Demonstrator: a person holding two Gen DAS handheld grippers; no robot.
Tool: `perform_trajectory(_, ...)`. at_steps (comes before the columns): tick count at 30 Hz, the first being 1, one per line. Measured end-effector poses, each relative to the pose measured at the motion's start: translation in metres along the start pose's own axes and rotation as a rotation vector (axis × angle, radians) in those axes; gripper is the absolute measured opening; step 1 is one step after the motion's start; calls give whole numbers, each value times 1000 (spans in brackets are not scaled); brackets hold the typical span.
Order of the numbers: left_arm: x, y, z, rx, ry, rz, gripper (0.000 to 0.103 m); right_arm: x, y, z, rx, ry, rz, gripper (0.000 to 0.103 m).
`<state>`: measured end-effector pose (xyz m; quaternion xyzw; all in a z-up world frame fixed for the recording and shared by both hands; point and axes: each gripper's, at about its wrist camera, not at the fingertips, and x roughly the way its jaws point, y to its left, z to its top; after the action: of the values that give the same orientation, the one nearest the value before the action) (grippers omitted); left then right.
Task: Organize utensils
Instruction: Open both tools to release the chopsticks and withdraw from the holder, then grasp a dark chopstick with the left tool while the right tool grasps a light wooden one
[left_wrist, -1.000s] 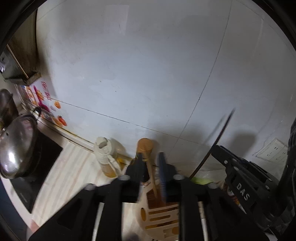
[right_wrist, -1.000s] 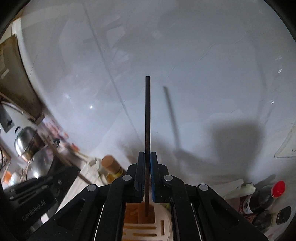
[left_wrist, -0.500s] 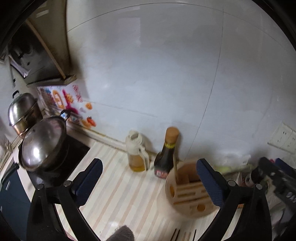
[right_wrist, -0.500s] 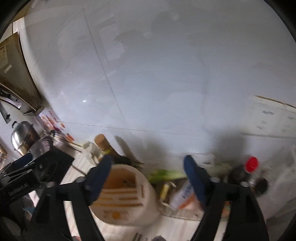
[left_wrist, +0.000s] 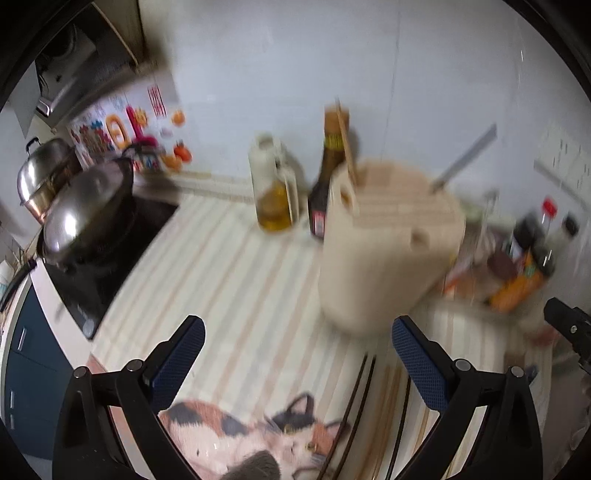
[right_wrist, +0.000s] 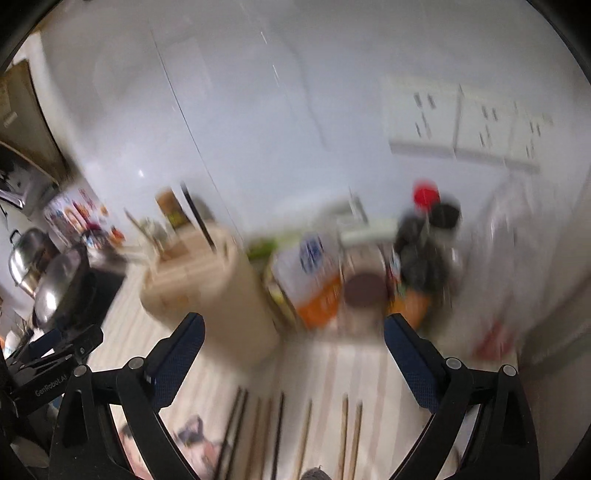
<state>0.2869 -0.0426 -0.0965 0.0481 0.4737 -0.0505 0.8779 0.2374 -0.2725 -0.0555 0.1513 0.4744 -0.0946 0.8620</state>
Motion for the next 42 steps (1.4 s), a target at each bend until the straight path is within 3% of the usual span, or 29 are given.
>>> perform_trajectory(2,17,-5,-19,15,49,4,103,14,-7,-17,17,65,11,92)
perform_trajectory(6,67,-22,-65,104,194,46,101,63,-22,-63,37,241,29,58)
perform_trajectory(9,96,-25,-87,124,288,21,81,98,-29,-90,44,355,29,43)
perform_trajectory(12,120,-30,-100,144,368,-23,70,123,-30,-108,45,422,26,39)
perform_trajectory(14,131,-35,-106,167,398,-40,57,138,-29,-119,47,462,26,39)
perform_trajectory(18,147,-46,-109,212,434,-68,56,160,-20,-130,38,513,11,39)
perform_trajectory(21,151,-50,-107,218,428,-84,43,170,-15,-136,25,552,-6,39)
perform_trajectory(23,151,-51,-107,217,426,-119,16,175,-13,-140,14,572,-23,39)
perform_trajectory(26,150,-50,-107,213,418,-110,5,176,-8,-141,-22,571,-60,21)
perform_trajectory(28,148,-43,-109,201,420,-103,4,177,-8,-144,-47,579,-84,8)
perform_trajectory(35,131,2,-133,127,462,-52,4,167,-12,-167,-146,662,-68,7)
perform_trajectory(42,125,6,-143,124,465,-51,5,160,-8,-182,-190,690,-65,7)
